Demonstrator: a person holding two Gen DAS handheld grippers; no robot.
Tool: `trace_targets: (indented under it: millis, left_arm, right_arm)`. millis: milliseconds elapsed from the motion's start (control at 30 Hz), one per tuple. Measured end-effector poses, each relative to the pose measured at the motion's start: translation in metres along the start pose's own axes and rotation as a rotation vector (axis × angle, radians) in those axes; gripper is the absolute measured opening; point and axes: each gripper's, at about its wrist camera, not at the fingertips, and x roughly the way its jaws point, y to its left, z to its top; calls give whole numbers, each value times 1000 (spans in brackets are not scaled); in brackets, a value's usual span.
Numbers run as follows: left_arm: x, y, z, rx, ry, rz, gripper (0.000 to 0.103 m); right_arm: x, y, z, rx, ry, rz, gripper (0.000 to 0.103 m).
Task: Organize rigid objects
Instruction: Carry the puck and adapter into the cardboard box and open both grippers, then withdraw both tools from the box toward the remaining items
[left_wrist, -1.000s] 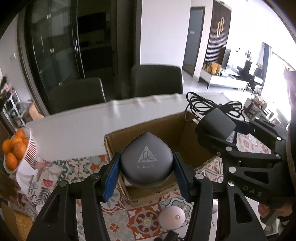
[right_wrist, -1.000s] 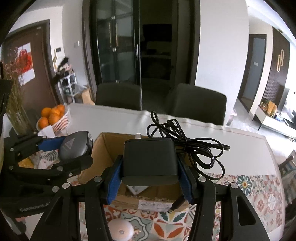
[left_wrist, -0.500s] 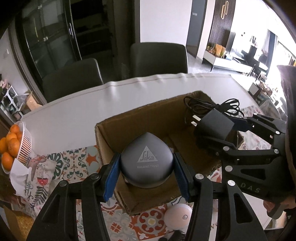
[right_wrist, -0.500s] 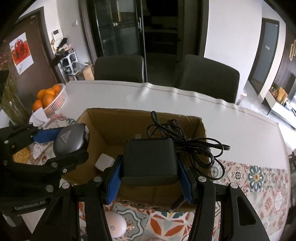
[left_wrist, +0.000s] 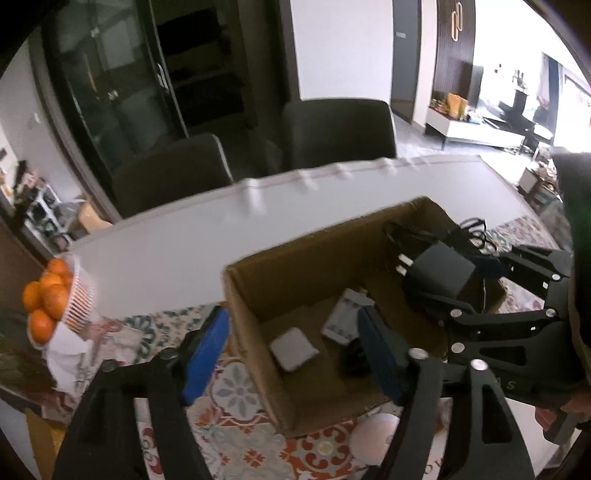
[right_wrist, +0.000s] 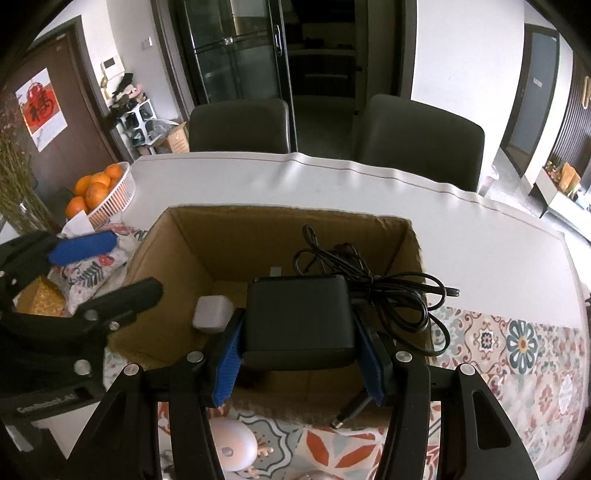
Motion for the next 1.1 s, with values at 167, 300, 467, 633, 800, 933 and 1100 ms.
trace_targets:
  millis: [167, 300, 467, 633, 800, 933, 1100]
  left_arm:
    - [-14, 7, -4, -22, -25, 29, 82]
    - [-26, 12, -8, -37, -48, 48, 85]
    - [-45, 9, -16, -38, -84, 66, 92]
    - [-63, 4, -25, -51, -117, 76, 96]
    - [-79, -9, -37, -35, -160, 100, 99]
    - [-88, -20, -48, -20, -194, 113, 102]
    - [-96, -34, -62, -2, -210, 109, 103]
  right_arm:
    - [-5, 3, 0, 20, -11, 8, 71]
    - [-21, 8, -2, 15, -53, -31, 73]
    - [-47, 11, -11, 34, -110, -107, 78]
    - [-74, 12, -23, 52, -165, -169, 80]
    - [-101, 15, -42, 51, -230, -251, 84]
    - [-112, 9, -59, 80, -243, -244, 85]
    - [-119, 4, -84, 109, -238, -221, 85]
